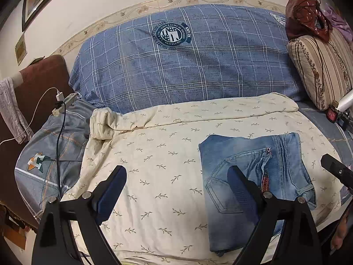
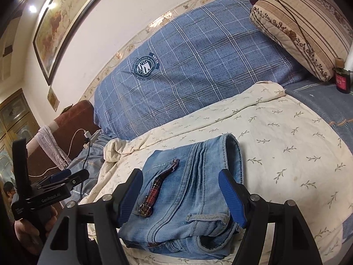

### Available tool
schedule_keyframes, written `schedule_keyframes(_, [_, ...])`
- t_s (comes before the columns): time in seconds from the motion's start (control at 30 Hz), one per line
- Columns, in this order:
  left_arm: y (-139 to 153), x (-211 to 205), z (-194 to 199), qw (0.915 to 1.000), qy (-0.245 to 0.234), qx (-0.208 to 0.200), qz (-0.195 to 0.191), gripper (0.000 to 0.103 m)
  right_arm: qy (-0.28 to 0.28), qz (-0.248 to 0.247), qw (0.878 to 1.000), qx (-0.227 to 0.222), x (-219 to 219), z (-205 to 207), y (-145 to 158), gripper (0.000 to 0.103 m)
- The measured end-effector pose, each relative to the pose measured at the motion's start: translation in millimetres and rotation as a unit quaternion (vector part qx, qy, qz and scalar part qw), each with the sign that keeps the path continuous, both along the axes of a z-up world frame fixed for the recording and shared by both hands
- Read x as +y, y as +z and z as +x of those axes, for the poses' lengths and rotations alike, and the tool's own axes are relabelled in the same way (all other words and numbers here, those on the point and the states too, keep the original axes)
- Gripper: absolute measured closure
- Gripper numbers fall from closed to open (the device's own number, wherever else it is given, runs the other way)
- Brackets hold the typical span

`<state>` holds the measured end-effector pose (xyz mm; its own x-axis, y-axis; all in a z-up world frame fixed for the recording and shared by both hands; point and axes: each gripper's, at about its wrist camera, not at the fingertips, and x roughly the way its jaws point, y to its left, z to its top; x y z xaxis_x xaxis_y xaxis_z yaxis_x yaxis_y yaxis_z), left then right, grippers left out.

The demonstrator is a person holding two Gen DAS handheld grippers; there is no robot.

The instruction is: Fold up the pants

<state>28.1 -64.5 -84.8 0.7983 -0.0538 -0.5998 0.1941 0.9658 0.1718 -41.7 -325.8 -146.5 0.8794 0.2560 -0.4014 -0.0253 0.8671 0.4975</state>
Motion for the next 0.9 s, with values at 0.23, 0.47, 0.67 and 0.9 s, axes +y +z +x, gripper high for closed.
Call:
schedule_keyframes(0.23, [-1.6, 2.9, 3.6, 1.0000, 0.006, 0.003, -0.001, 0.010, 0.001, 0.000, 1.000, 0.000, 0.1, 0.8, 0.0, 0.029])
schedule_keyframes(0.47, [-1.8, 5.3, 5.1, 1.0000, 0.006, 0.003, -0.001, 0.010, 0.003, -0.001, 1.000, 0.003, 2.1, 1.8, -0.3, 0.029])
schedule_keyframes(0.67, [-3.5, 5.8, 7.0, 1.0000, 0.005, 0.007, 0.001, 0.010, 0.005, -0.002, 1.000, 0.007, 3.3, 3.4, -1.8, 0.029])
schedule_keyframes(0.9, [-6.4, 5.8, 8.8, 0.9999, 0.003, 0.013, 0.002, 0.010, 0.006, -0.004, 1.000, 0.012, 3.3, 5.9, -3.7, 0.029])
